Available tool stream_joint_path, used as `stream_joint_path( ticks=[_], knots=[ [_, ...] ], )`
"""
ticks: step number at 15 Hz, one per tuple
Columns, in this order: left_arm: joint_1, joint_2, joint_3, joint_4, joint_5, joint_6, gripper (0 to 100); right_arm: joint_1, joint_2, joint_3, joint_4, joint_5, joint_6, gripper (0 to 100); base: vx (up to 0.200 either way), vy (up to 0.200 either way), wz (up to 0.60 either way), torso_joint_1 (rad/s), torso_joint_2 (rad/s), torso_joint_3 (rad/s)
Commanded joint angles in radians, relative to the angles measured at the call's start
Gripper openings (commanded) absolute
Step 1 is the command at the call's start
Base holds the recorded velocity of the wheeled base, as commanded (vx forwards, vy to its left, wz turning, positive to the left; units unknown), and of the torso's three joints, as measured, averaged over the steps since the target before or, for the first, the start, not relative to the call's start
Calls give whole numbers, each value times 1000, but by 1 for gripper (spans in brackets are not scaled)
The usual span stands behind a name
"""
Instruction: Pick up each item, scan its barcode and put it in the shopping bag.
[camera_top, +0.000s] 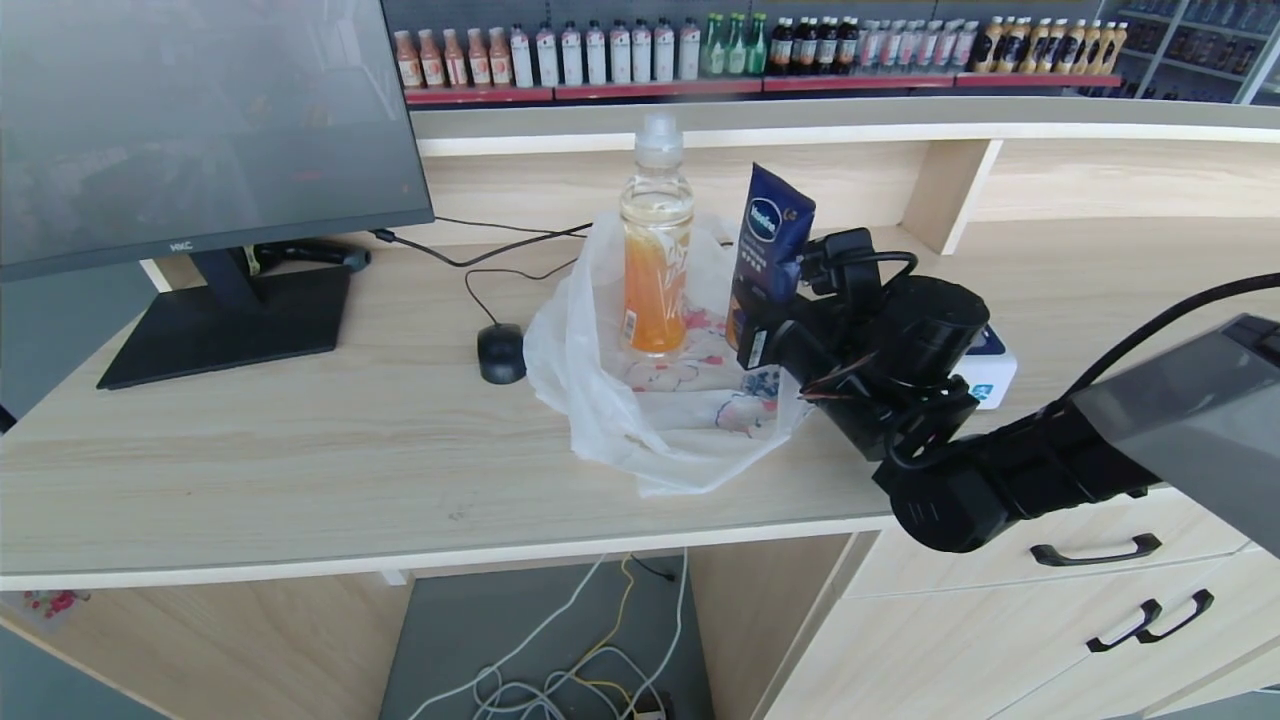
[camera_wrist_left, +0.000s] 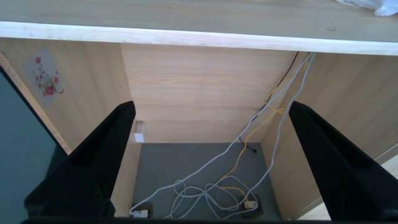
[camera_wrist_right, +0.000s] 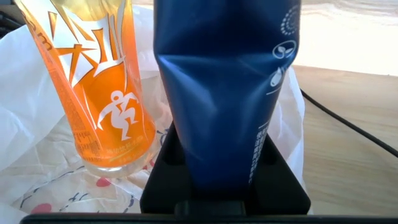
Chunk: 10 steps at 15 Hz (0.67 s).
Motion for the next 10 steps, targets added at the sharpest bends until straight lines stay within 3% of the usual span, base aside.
stream_joint_path(
  ticks=[1,10],
  knots=[
    [0,0,0,0,0,0,100,1,15,0,6,1,-1,0,0,0,0,0,0,0],
    [0,0,0,0,0,0,100,1,15,1,4,1,1,0,0,0,0,0,0,0]
  ],
)
